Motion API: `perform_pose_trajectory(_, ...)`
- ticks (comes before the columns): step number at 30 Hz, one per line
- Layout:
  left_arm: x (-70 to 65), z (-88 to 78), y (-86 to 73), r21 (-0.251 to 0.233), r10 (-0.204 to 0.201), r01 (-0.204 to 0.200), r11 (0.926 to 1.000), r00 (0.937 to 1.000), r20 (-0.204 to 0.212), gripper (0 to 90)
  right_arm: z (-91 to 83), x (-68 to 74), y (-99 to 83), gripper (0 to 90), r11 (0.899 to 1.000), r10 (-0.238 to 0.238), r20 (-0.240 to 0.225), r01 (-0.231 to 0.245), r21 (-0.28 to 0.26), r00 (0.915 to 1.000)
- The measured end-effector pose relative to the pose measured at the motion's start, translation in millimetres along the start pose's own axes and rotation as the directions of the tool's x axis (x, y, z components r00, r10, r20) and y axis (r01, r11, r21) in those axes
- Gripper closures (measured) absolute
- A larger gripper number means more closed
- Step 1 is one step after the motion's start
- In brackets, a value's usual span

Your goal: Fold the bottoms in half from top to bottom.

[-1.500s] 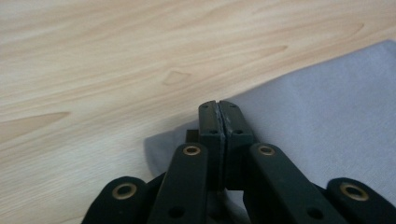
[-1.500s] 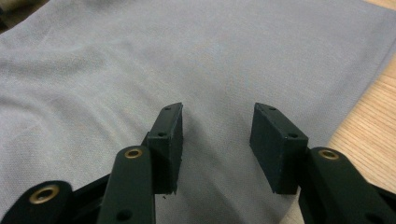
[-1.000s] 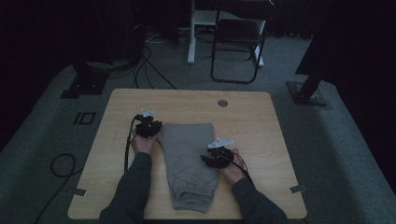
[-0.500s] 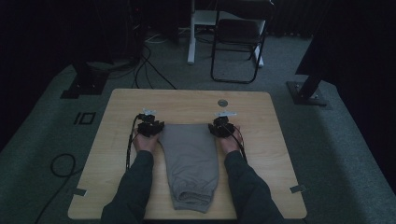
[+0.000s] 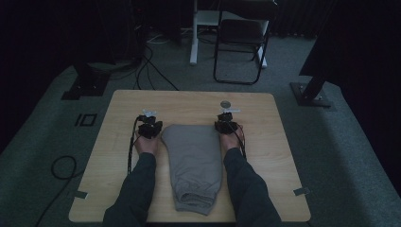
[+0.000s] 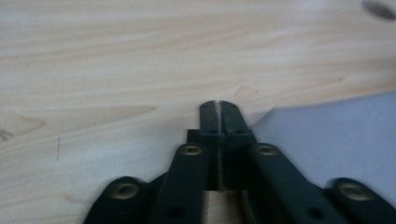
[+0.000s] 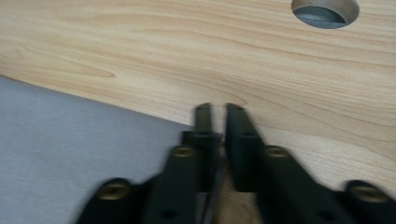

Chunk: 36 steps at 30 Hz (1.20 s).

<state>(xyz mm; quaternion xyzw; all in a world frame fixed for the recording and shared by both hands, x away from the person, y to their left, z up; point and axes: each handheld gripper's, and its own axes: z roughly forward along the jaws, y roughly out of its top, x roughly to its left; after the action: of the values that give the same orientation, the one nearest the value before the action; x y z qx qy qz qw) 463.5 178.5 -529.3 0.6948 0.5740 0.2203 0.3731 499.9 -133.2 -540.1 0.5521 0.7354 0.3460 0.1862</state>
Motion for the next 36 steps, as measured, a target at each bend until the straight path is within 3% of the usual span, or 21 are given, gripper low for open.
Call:
perform_pose_trajectory(2, -3.7, 2.1, 2.1, -0.006, 0.014, -0.013, 0.9999, 0.9983, 0.057, 71.5, -0.8, -2.6, -0.2, 64.7, 1.000, 0.021, -0.041, -0.021, -0.003, 0.9989)
perform_pose_trajectory(6, -15.4, 10.8, 3.7, 0.012, 0.057, -0.058, 0.9983, 0.9950, 0.082, 58.3, -0.8, -1.5, -0.9, 54.7, 1.000, 0.003, -0.059, -0.003, 0.006, 0.9983)
perform_pose_trajectory(9, -18.3, 16.3, 3.4, 0.026, 0.063, -0.065, 0.9975, 0.9953, 0.074, 54.9, 1.0, 0.6, -1.3, 53.2, 0.999, -0.025, -0.055, 0.026, 0.023, 0.9982)
perform_pose_trajectory(10, -18.4, 21.7, 3.1, 0.054, 0.060, -0.064, 0.9965, 0.9958, 0.069, 54.9, 1.8, 1.8, -1.6, 53.1, 0.999, -0.037, -0.051, 0.039, 0.031, 0.9980)
perform_pose_trajectory(11, -18.2, 23.5, 2.9, 0.062, 0.063, -0.067, 0.9959, 0.9960, 0.063, 53.3, 3.3, 3.8, -2.4, 52.9, 0.997, -0.059, -0.025, 0.060, 0.041, 0.9980)
perform_pose_trajectory(17, -13.3, 30.4, -2.3, 0.104, 0.052, -0.058, 0.9929, 0.9967, 0.062, 51.0, 4.4, 5.1, -4.0, 56.1, 0.995, -0.088, -0.017, 0.088, 0.045, 0.9960)
perform_pose_trajectory(21, -13.1, 29.1, -4.6, 0.094, 0.053, -0.059, 0.9938, 0.9959, 0.074, 54.0, 3.6, 7.6, -4.3, 62.0, 0.995, -0.081, -0.016, 0.082, 0.048, 0.9966)
perform_pose_trajectory(24, -15.6, 28.5, -4.9, 0.104, 0.046, -0.058, 0.9929, 0.9932, 0.107, 67.9, 2.8, 10.2, -5.1, 71.8, 0.996, -0.072, -0.018, 0.073, 0.049, 0.9972)
perform_pose_trajectory(25, -16.9, 27.8, -4.9, 0.109, 0.051, -0.064, 0.9920, 0.9914, 0.121, 75.5, 2.6, 11.5, -5.9, 79.5, 0.996, -0.073, -0.034, 0.075, 0.047, 0.9967)
perform_pose_trajectory(26, -16.9, 27.8, -4.9, 0.109, 0.051, -0.064, 0.9920, 0.9914, 0.121, 78.3, 2.6, 11.5, -5.9, 79.5, 0.996, -0.073, -0.034, 0.075, 0.047, 0.9967)
perform_pose_trajectory(29, -22.2, 25.4, -5.0, 0.109, 0.105, -0.116, 0.9873, 0.9895, 0.099, 83.0, 2.7, 11.1, -5.1, 85.9, 0.997, -0.052, -0.065, 0.056, 0.056, 0.9965)
perform_pose_trajectory(34, -19.1, 20.2, -3.4, 0.084, 0.089, -0.097, 0.9917, 0.9917, 0.093, 83.8, 3.4, 6.5, -3.9, 86.7, 0.998, -0.038, -0.097, 0.042, 0.047, 0.9946)
perform_pose_trajectory(36, -17.7, 15.7, 0.5, 0.064, 0.085, -0.091, 0.9938, 0.9915, 0.099, 83.8, -0.9, 3.8, -1.6, 86.8, 1.000, -0.024, -0.122, 0.025, 0.007, 0.9922)
